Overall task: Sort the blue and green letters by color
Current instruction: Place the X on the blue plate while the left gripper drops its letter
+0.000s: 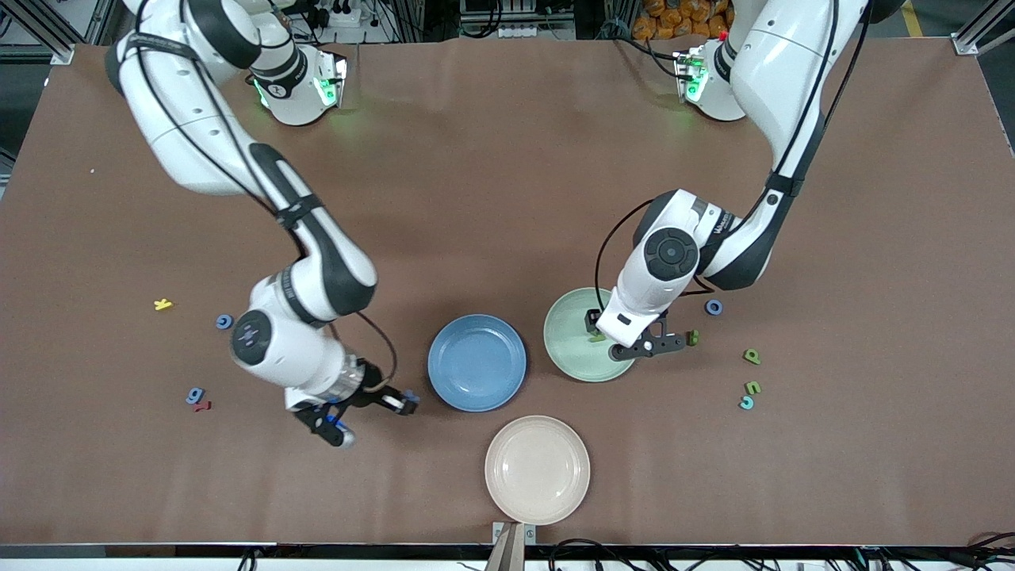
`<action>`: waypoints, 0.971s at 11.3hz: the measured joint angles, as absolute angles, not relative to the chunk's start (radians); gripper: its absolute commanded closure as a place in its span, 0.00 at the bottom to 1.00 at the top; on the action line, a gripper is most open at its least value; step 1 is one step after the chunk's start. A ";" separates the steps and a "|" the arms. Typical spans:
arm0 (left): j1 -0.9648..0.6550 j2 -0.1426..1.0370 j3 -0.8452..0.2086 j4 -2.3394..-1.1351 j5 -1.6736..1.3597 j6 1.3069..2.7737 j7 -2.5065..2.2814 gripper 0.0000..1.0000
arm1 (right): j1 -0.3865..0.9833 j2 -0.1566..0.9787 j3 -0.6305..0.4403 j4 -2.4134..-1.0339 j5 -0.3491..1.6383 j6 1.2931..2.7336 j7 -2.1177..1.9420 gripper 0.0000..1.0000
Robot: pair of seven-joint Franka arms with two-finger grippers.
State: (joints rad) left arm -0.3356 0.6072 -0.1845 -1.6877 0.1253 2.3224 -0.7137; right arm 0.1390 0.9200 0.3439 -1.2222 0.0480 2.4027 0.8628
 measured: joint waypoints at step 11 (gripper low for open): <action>-0.054 0.607 -0.270 -1.832 0.265 2.507 -0.334 0.00 | 0.283 0.933 0.290 -1.229 -0.044 2.428 1.146 0.00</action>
State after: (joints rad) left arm -0.0535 0.6065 -0.2697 -1.8325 0.2648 2.5074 -0.3339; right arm 0.2834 0.9333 0.2899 -1.2288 -0.0437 2.4283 1.1460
